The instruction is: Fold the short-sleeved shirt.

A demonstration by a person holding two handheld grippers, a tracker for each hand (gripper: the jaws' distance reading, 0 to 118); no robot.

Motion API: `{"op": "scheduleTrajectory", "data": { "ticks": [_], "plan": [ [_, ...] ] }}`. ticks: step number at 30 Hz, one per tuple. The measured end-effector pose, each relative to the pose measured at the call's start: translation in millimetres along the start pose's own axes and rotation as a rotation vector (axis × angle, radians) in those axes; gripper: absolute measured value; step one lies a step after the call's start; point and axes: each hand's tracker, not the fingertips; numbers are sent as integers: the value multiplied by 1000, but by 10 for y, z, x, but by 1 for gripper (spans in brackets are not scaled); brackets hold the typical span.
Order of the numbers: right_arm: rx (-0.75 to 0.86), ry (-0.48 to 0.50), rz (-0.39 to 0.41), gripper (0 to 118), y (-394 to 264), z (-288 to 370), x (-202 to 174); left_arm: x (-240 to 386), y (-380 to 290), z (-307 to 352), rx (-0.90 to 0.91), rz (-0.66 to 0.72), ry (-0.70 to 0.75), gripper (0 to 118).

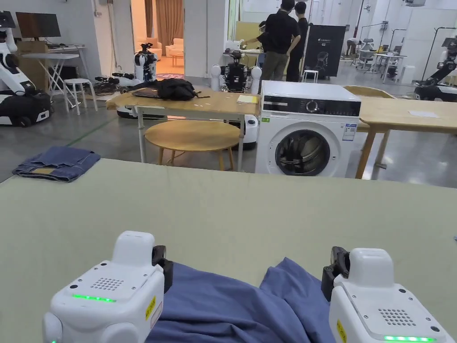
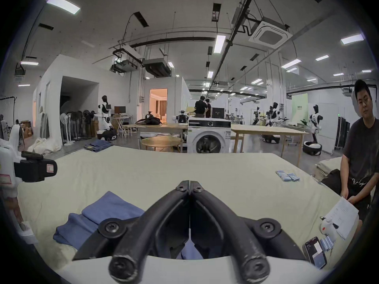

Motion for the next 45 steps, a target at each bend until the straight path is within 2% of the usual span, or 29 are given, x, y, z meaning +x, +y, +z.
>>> {"op": "scheduleTrajectory", "data": {
  "ticks": [4, 11, 12, 14, 16, 18, 19, 23, 25, 27, 28, 30, 32, 34, 37, 40, 41, 42, 44, 45],
  "plan": [
    [-25, 14, -13, 0, -17, -73, 3, -278, 51, -343, -145, 33, -16, 0],
    [-55, 1, -4, 0, -61, -197, 119, -778, 167, -1531, -397, 95, -124, 0],
    [-61, -5, -3, 0, -78, -225, 152, -792, 177, -1720, -446, 97, -126, 9],
    [-72, -13, -4, 0, -110, -270, 211, -848, 165, -2033, -519, 107, -138, 46],
    [-89, -29, -6, 0, -165, -334, 273, -887, 90, -2328, -590, 137, -156, 52],
    [-112, -42, -8, 0, -226, -389, 349, -925, -21, -2624, -658, 168, -138, 66],
    [-120, -48, -8, 0, -250, -403, 370, -934, -72, -2736, -692, 171, -124, 68],
    [-164, -82, -3, 0, -384, -469, 516, -945, -349, -3093, -785, 155, -8, 68],
    [-183, -99, -4, 0, -445, -484, 598, -868, -434, -3119, -787, 132, -28, 68],
    [-199, -117, -7, 0, -494, -485, 671, -704, -403, -3042, -714, 39, 17, 68],
    [-205, -126, -12, 0, -516, -492, 711, -640, -428, -3013, -699, -26, 33, 64],
    [-225, -139, -22, 0, -544, -523, 795, -425, -492, -2946, -653, -153, -1, 37],
    [-243, -147, -32, 0, -548, -565, 877, -310, -509, -2920, -651, -177, -54, 0],
    [-270, -146, -33, 0, -516, -646, 965, -289, -517, -2852, -638, -154, -14, 0],
    [-354, -111, -63, 0, -440, -860, 1132, -426, -421, -2649, -593, -42, -67, 0],
    [-461, -84, -67, 0, -407, -1167, 1290, -513, -314, -2317, -521, -30, -56, 0],
    [-541, -71, -55, 6, -414, -1326, 1338, -559, -280, -2167, -502, -23, -67, 0],
    [-577, -62, -44, 17, -436, -1431, 1362, -590, -262, -2070, -482, -11, -77, 0],
    [-697, -39, -35, 54, -519, -1700, 1420, -664, -213, -1868, -463, -3, -73, 0],
    [-733, -39, -46, 61, -566, -1802, 1431, -695, -195, -1784, -454, 5, -76, 0]
  ]
}}
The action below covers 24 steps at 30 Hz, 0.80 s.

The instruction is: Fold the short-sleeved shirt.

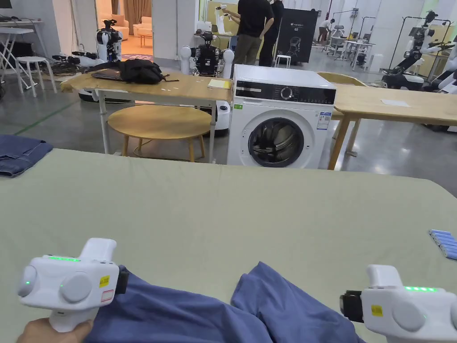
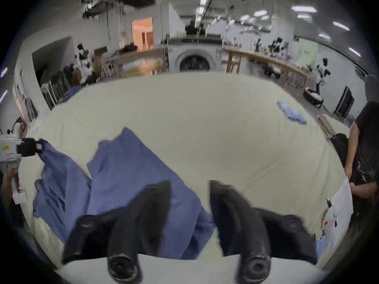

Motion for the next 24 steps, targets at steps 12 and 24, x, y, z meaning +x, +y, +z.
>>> {"op": "scheduleTrajectory", "data": {
  "ticks": [12, 24],
  "plan": [
    [-205, 22, 94, 54, 82, -790, -275, -128, -260, 482, 43, 30, 6, 0],
    [160, -15, 111, 1, 256, 245, -102, -236, -59, 950, 137, 36, 32, 0]
  ]
}}
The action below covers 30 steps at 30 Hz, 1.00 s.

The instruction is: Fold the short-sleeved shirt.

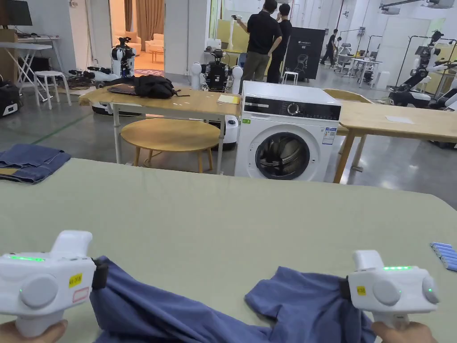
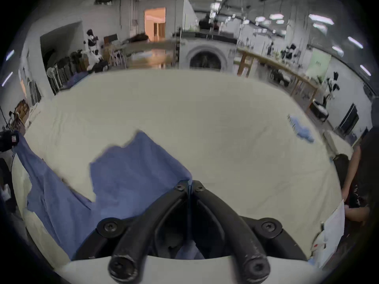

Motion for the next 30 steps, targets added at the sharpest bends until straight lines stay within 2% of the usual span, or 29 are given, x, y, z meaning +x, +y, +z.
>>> {"op": "scheduleTrajectory", "data": {
  "ticks": [3, 10, 13, 17, 24, 30],
  "plan": [
    [103, 6, -31, 1, 188, 455, 99, -108, 209, 296, 68, 29, 9, 0],
    [260, -21, -45, 1, 586, 1269, 229, -310, 757, 1025, 223, 55, 70, 0],
    [312, 19, -87, 1, 753, 1560, 294, -349, 1034, 1288, 268, 47, 63, 0],
    [368, 21, -82, 1, 983, 1916, 211, -355, 1392, 1550, 327, 39, 80, 0],
    [460, 1, -64, 1, 1388, 2238, 70, -326, 1895, 1634, 358, 8, 117, 0],
    [516, -34, -73, 1, 1639, 2144, 0, -387, 2137, 1391, 354, -13, 156, 0]
  ]
}}
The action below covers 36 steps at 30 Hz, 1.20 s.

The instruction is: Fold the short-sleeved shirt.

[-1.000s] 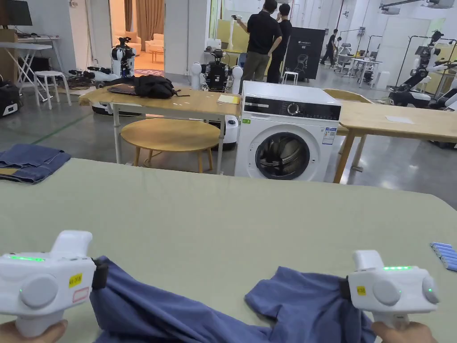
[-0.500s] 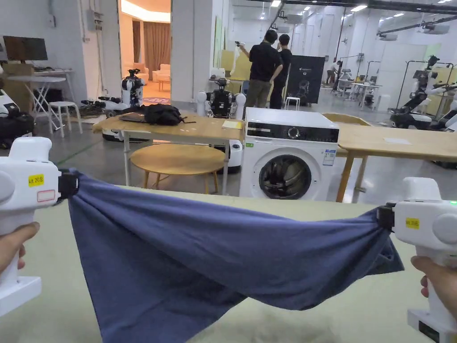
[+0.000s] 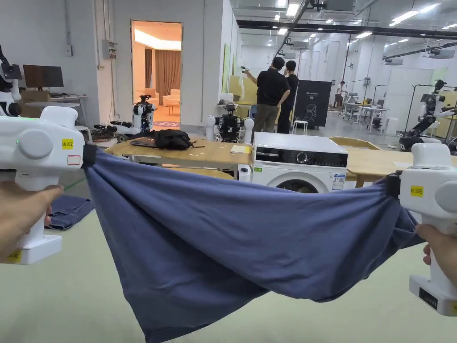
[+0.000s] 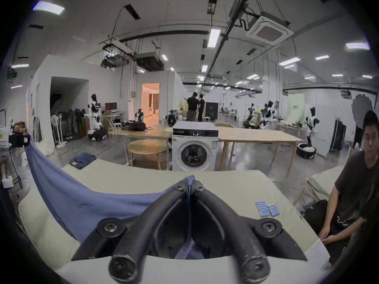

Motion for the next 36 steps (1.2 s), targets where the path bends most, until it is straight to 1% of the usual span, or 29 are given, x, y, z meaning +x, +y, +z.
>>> {"op": "scheduleTrajectory", "data": {
  "ticks": [2, 6, 10, 13, 16, 20, 24, 28, 30, 36],
  "plan": [
    [19, -15, 6, 1, 9, -63, -44, -30, -9, -100, 0, 0, 4, 0],
    [40, -35, 47, 1, -134, -196, -129, -1, -216, -178, -5, 7, 6, 0],
    [-21, -29, 82, 1, -561, -355, -170, 57, -729, -209, -49, -24, -3, 0],
    [-112, -17, 95, 1, -1033, -483, -165, 74, -1229, -204, -113, -15, -26, 0],
    [-193, -29, 120, 1, -1540, -492, -185, 97, -1761, -120, -178, -11, -38, 0],
    [-252, -10, 97, 1, -2148, -267, -186, 137, -2385, 167, -209, 18, -47, 0],
    [-281, -29, 128, 1, -2579, 61, -192, 134, -2843, 510, -260, 49, -77, 0],
    [-293, -33, 133, 1, -2828, 429, -186, 144, -3156, 810, -283, 60, -84, 0],
    [-295, -35, 127, 1, -2933, 585, -184, 97, -3330, 824, -302, 65, -86, 0],
    [-311, -27, 141, 1, -3211, 952, -210, 104, -3612, 1030, -335, 89, -95, 0]
  ]
}}
